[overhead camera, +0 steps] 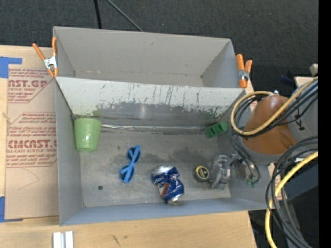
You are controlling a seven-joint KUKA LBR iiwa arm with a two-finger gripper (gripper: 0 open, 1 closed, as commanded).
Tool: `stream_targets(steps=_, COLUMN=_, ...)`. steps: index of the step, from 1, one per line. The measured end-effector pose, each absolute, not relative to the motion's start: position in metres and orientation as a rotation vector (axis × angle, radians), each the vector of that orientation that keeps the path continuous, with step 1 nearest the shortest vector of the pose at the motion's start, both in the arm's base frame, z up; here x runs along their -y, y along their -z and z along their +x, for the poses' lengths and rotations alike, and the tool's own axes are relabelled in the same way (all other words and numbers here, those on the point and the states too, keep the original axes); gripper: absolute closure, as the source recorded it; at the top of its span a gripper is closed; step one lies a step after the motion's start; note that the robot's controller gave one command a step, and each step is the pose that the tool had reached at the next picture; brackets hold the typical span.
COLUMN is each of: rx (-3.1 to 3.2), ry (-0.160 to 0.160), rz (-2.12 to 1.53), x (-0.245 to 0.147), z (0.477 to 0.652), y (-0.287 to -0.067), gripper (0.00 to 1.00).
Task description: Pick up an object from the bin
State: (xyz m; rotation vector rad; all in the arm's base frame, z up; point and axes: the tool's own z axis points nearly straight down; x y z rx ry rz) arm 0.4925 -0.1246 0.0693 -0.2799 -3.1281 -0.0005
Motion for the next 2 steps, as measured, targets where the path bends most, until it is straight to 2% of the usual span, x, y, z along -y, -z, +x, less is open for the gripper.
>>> stream_targets(steps=1, rx=3.128, ry=0.0, rz=-0.28, x=0.125, z=0.492, y=-0.069, gripper=0.0)
stream_targets(steps=2, rx=3.119, ry=0.005, rz=-0.364, x=0.074, z=0.492, y=-0.069, gripper=0.0)
